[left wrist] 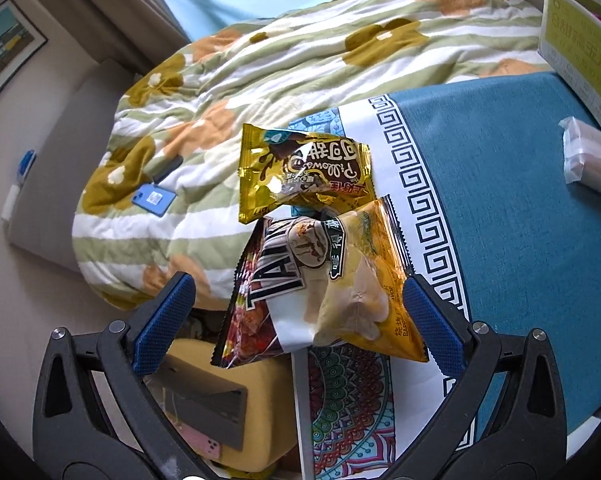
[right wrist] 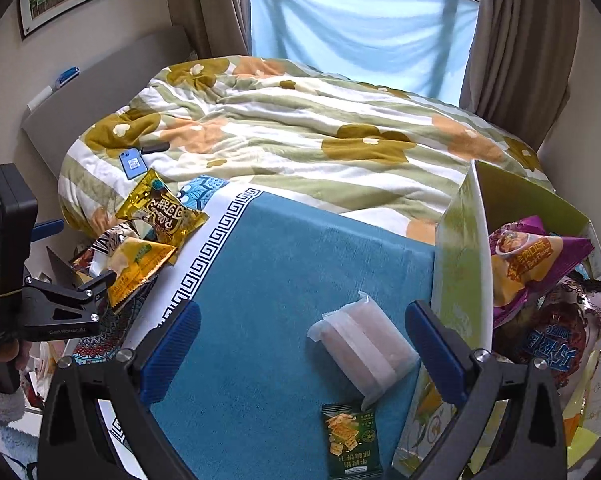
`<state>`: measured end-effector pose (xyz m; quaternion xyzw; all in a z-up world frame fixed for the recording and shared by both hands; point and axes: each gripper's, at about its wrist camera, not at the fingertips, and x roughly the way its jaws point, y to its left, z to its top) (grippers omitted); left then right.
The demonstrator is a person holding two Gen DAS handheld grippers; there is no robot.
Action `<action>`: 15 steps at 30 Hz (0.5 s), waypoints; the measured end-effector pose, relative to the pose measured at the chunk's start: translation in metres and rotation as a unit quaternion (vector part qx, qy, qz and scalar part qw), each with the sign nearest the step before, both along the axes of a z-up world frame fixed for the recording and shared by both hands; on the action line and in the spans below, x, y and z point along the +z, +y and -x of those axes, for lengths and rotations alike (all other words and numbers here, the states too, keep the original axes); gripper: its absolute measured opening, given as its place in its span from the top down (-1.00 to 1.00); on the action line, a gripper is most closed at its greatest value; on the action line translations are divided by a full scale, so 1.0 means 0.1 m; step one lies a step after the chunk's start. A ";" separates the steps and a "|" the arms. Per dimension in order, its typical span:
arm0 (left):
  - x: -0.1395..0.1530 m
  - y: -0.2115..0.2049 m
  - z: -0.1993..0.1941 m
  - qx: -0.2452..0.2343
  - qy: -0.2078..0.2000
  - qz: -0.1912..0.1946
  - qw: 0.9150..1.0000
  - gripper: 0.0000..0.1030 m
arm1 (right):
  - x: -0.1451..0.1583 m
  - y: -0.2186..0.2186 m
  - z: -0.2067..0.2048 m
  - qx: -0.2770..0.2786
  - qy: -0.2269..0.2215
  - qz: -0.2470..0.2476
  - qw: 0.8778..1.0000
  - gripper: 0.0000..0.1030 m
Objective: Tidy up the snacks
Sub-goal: 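Move both tools toward the yellow Taiki bag and the white wrapped pastry, then grasp the yellow Taiki bag with the left tool while the right tool grasps the white wrapped pastry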
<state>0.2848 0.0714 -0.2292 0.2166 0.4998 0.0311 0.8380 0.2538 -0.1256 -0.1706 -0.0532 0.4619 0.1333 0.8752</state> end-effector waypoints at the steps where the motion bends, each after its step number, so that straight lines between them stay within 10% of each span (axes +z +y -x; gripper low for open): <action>1: -0.05 0.00 -0.03 -0.005 0.005 -0.002 1.000 -0.99 | -0.06 0.02 -0.01 -0.001 0.006 0.006 1.000 -0.98; 15: -0.25 -0.13 -0.12 -0.018 0.017 -0.013 1.000 -0.96 | -0.62 0.21 -0.19 0.112 0.052 0.180 0.976 -0.98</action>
